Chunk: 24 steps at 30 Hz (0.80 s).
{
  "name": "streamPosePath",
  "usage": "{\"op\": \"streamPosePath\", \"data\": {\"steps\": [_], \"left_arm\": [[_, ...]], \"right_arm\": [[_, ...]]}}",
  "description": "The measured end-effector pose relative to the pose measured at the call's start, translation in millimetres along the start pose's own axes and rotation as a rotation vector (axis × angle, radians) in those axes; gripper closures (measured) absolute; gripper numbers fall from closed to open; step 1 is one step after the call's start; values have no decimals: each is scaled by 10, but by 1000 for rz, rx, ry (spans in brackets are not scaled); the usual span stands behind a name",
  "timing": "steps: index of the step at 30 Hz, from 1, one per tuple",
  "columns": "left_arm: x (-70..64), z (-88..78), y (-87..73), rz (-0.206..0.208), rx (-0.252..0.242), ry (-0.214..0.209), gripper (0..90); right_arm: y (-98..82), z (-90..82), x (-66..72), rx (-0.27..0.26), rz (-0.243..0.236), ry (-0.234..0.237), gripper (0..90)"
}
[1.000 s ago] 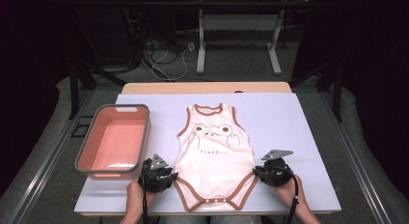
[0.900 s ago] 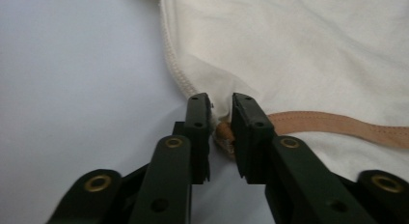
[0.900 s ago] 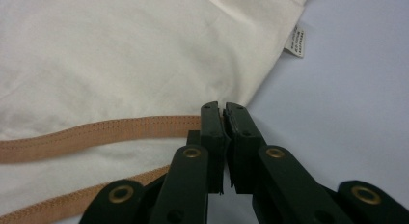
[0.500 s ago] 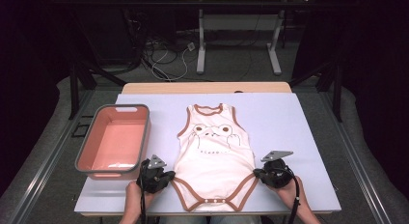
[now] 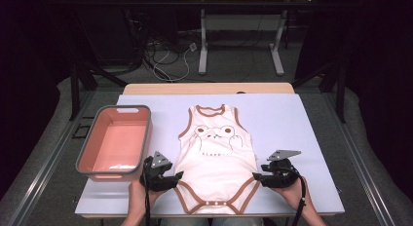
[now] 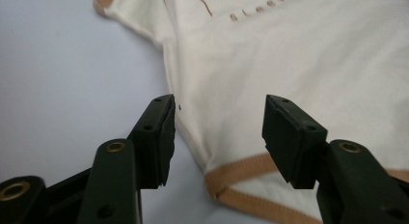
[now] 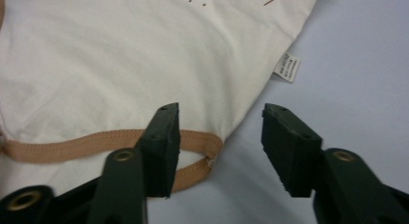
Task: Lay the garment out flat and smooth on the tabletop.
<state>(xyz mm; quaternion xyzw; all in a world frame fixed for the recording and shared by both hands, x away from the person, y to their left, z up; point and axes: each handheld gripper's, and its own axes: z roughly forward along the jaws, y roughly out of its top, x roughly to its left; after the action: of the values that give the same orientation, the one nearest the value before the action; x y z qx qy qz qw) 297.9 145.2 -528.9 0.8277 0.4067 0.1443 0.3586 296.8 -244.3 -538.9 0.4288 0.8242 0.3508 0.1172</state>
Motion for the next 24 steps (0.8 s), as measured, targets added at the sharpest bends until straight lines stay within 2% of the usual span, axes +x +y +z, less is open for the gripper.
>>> {"op": "streamPosePath", "data": {"steps": [5, 9, 12, 14, 19, 22, 24], "left_arm": [[57, 111, 173, -22, -29, 33, 444], [180, 245, 278, -73, -47, 44, 494], [266, 340, 339, -91, -41, 67, 536], [312, 418, 348, -115, -42, 73, 561], [391, 539, 397, -123, -32, 114, 572], [438, 609, 446, -175, -33, 90, 575], [459, 669, 487, -166, -24, 102, 579]], "right_arm": [[7, -18, -39, -45, 14, 16, 351], [20, 6, -45, -56, 3, 6, 334], [32, 65, -54, -51, 1, 9, 314], [45, 104, -59, -49, -21, 7, 310], [75, 114, -74, -64, -22, -13, 260], [72, 123, -87, -67, -14, -12, 246], [72, 124, -79, -63, -10, -12, 248]]}}
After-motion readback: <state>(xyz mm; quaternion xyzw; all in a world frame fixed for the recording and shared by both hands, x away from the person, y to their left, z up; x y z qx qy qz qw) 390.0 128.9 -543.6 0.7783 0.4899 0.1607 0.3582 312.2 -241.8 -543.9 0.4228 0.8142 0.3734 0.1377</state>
